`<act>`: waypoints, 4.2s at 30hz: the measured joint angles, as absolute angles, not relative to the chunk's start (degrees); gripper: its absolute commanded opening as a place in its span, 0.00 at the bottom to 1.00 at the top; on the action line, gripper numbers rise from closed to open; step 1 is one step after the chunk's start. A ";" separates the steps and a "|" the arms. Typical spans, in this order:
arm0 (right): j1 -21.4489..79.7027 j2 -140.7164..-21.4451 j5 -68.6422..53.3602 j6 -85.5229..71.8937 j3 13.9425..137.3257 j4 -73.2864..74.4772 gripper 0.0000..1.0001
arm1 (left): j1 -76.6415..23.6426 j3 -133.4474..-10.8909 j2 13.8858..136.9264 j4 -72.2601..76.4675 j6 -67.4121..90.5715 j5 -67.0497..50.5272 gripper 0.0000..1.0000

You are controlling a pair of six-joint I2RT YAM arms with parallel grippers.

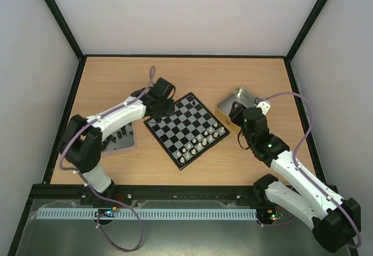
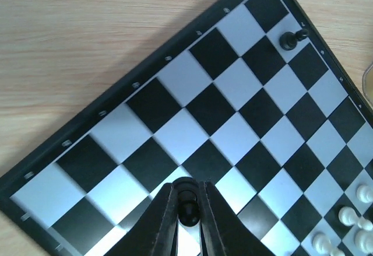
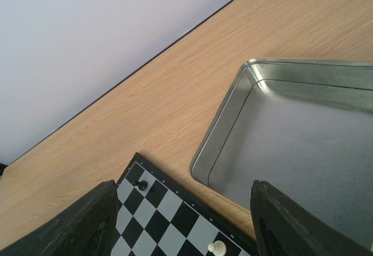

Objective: Set up the chess pieces on the board
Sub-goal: Place the chess piece on the chessboard, then pick up the chess piece from the storage box.

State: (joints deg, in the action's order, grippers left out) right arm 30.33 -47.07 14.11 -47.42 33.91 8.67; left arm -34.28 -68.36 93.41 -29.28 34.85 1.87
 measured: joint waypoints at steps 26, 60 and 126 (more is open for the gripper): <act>30.33 -44.25 17.15 -46.85 33.19 11.35 0.63 | -40.21 -95.02 122.52 -32.84 29.26 3.09 0.13; 30.33 -44.25 17.12 -46.72 32.91 11.38 0.63 | -39.57 -102.13 128.73 -34.63 27.44 5.02 0.12; 30.33 -49.89 15.53 -45.80 33.47 9.91 0.62 | -12.69 -38.02 65.06 -29.39 39.62 7.11 0.30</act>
State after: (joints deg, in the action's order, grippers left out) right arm 30.33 -49.89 15.53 -45.80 33.47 9.91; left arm -12.69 -38.02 65.06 -29.39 39.62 7.11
